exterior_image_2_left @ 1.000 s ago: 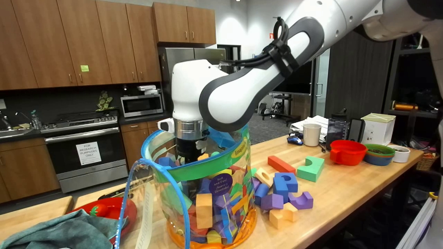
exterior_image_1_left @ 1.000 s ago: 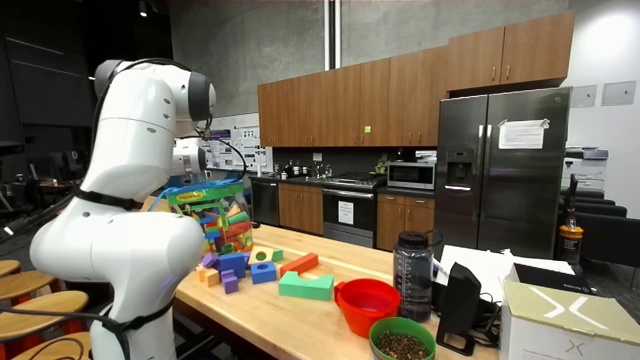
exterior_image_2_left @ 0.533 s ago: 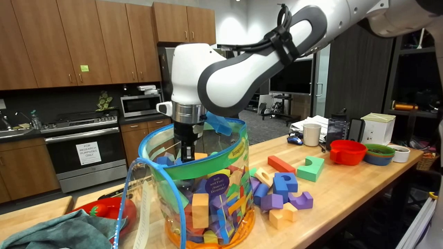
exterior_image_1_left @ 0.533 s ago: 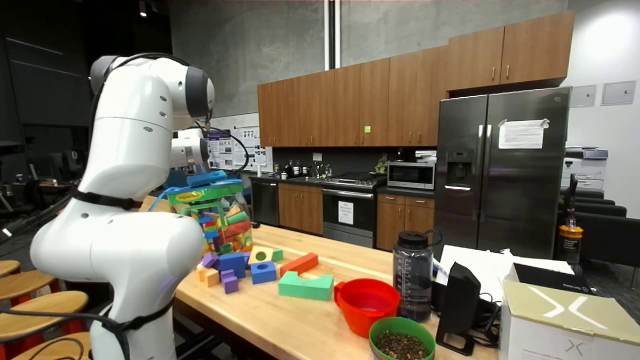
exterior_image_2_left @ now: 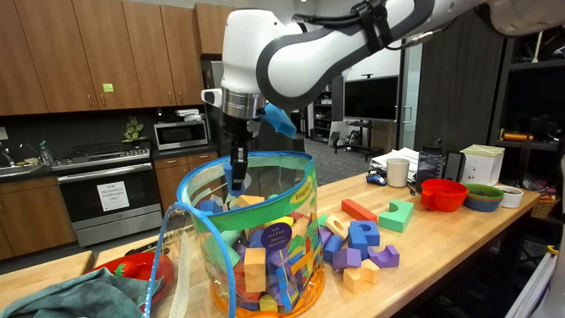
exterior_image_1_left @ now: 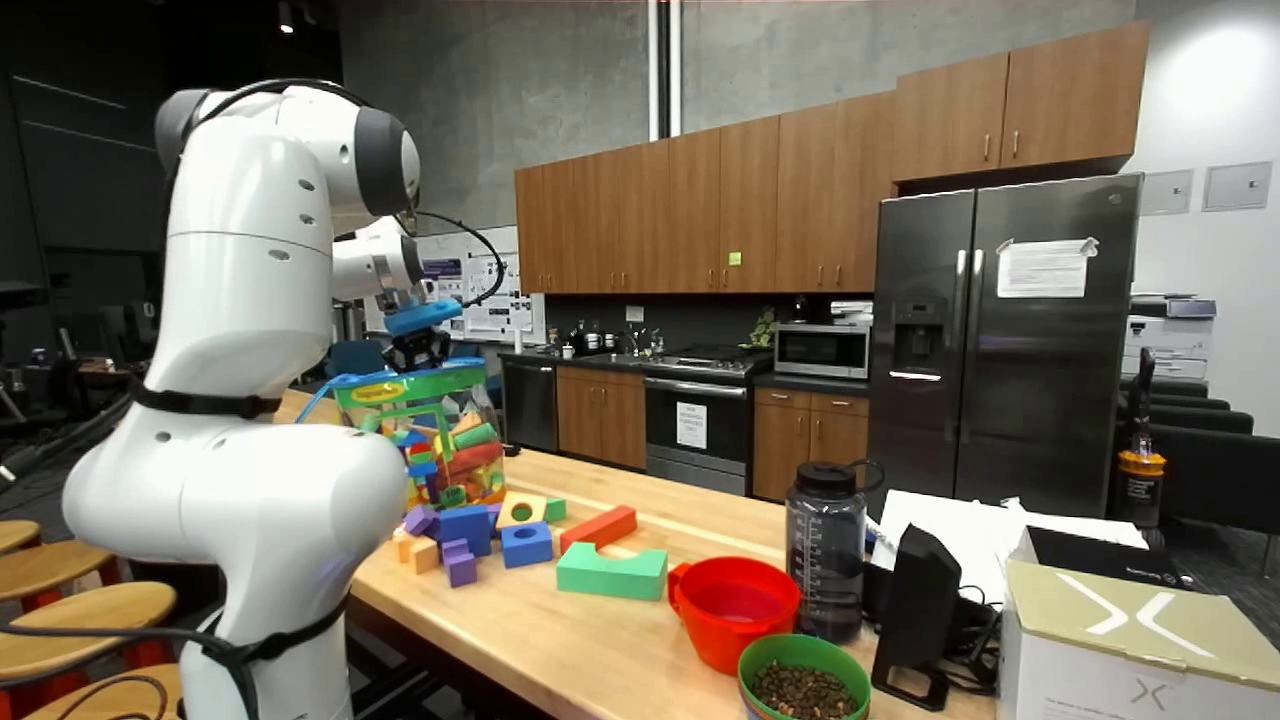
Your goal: Remove one blue block from the toy bag
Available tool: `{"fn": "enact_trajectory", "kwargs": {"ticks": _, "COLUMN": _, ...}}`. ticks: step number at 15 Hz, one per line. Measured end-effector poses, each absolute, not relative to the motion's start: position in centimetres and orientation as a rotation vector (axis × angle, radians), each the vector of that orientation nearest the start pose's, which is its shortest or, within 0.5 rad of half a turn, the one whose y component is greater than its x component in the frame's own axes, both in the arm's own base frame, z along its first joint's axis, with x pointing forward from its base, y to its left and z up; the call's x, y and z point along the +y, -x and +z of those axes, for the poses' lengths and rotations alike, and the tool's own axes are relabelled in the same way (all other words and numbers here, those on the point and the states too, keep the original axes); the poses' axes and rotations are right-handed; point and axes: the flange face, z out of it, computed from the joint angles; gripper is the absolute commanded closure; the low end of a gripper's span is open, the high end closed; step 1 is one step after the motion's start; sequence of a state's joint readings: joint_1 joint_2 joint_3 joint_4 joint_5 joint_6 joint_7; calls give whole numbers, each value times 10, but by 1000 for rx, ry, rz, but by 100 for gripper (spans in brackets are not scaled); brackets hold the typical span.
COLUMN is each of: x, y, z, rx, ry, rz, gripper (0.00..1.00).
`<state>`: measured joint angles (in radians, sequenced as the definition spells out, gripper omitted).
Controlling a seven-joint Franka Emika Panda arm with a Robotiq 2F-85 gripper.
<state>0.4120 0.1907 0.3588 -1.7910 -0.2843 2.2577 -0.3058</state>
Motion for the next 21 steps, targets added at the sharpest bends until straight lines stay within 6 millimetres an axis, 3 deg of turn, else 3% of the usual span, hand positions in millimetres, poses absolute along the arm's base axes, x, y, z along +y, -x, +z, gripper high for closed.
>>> {"fn": "enact_trajectory", "kwargs": {"ticks": 8, "x": 399, "y": -470, "z": 536, "rx": -1836, "ry": 2772, "rz": -478, "gripper": 84}}
{"fn": "enact_trajectory", "kwargs": {"ticks": 16, "x": 349, "y": -455, "z": 593, "rx": -1796, "ry": 2964, "rz": -423, "gripper": 84}}
{"fn": "enact_trajectory", "kwargs": {"ticks": 19, "x": 333, "y": -441, "z": 602, "rx": -1712, "ry": 3045, "rz": -397, "gripper": 84}}
{"fn": "enact_trajectory", "kwargs": {"ticks": 21, "x": 324, "y": -428, "z": 594, "rx": -1620, "ry": 3109, "rz": -390, "gripper": 84}}
